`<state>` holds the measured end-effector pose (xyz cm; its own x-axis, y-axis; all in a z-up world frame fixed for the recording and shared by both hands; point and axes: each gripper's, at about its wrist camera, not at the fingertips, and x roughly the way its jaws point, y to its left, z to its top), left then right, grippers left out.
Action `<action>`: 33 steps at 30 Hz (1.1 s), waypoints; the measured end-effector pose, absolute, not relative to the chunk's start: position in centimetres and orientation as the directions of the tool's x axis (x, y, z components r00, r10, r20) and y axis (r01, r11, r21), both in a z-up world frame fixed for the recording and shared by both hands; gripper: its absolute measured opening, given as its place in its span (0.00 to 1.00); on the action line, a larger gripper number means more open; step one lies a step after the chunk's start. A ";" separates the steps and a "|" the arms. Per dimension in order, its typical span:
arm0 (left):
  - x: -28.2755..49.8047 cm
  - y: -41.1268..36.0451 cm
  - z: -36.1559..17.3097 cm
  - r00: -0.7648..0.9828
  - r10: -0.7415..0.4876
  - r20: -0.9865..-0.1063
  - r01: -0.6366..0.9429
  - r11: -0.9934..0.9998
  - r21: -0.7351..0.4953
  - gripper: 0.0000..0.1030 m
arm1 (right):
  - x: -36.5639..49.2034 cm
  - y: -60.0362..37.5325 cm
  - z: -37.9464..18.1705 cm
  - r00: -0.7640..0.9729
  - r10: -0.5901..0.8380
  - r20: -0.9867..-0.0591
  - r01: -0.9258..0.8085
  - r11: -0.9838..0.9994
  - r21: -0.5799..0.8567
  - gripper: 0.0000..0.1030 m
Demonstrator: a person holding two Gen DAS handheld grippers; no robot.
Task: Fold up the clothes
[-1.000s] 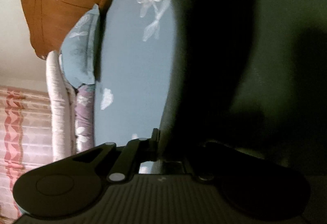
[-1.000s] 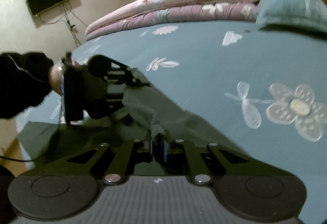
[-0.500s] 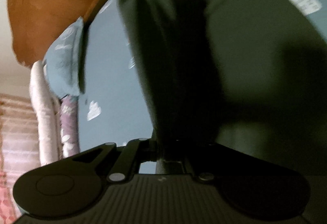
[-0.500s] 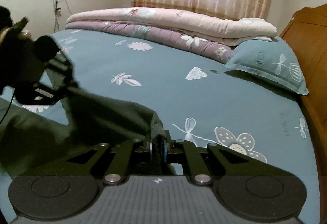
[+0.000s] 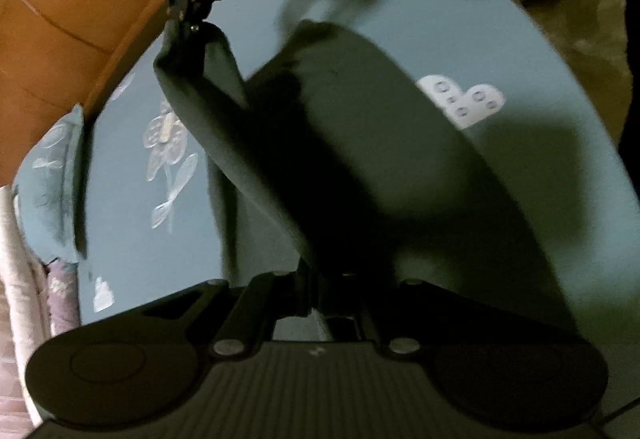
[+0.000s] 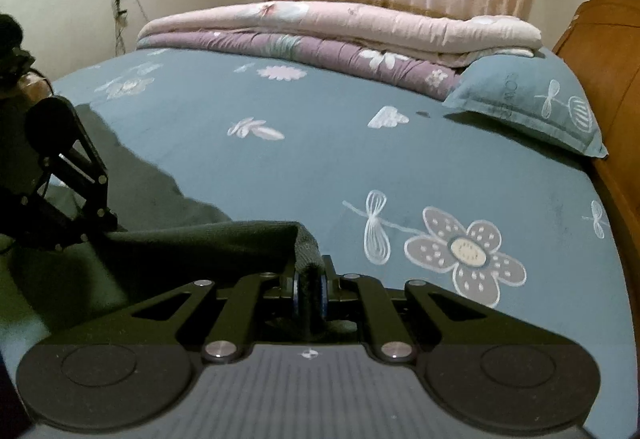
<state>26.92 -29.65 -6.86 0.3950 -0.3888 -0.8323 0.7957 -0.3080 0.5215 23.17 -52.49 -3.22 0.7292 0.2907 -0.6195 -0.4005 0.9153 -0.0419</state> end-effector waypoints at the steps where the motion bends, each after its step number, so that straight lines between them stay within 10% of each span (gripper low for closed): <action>1: 26.8 -29.6 -7.0 0.382 -0.389 -0.838 0.803 -0.310 0.510 0.00 | 22.8 -52.6 -3.4 0.720 0.298 -0.627 -0.409 0.912 -0.038 0.12; 16: 25.9 -30.7 -9.7 0.257 -0.382 -0.888 0.871 -0.307 0.385 0.00 | 15.3 -55.0 -8.5 0.645 0.202 -0.737 -0.155 0.979 0.133 0.40; 26: 26.7 -30.7 -9.9 0.238 -0.395 -0.887 0.887 -0.283 0.364 0.00 | 12.6 -56.3 -12.8 0.801 0.401 -0.445 0.099 0.644 0.759 0.49; 28: 26.4 -30.9 -9.9 0.238 -0.399 -0.886 0.890 -0.277 0.364 0.00 | 13.0 -56.3 -13.5 0.826 0.349 -0.443 0.159 0.609 0.777 0.40; 30: 26.3 -30.8 -9.4 0.239 -0.413 -0.879 0.890 -0.269 0.369 0.00 | 13.5 -56.1 -13.5 0.830 0.315 -0.460 0.193 0.611 0.767 0.04; 33: 26.2 -30.9 -8.0 0.221 -0.438 -0.872 0.896 -0.262 0.359 0.00 | 14.1 -55.5 -12.5 0.830 0.277 -0.484 0.205 0.656 0.726 0.04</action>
<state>26.17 -30.86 -7.96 0.2210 -0.4376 -0.8716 0.8957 -0.2624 0.3589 14.13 -55.49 -12.51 0.8298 0.2771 -0.4844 0.2047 0.6564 0.7261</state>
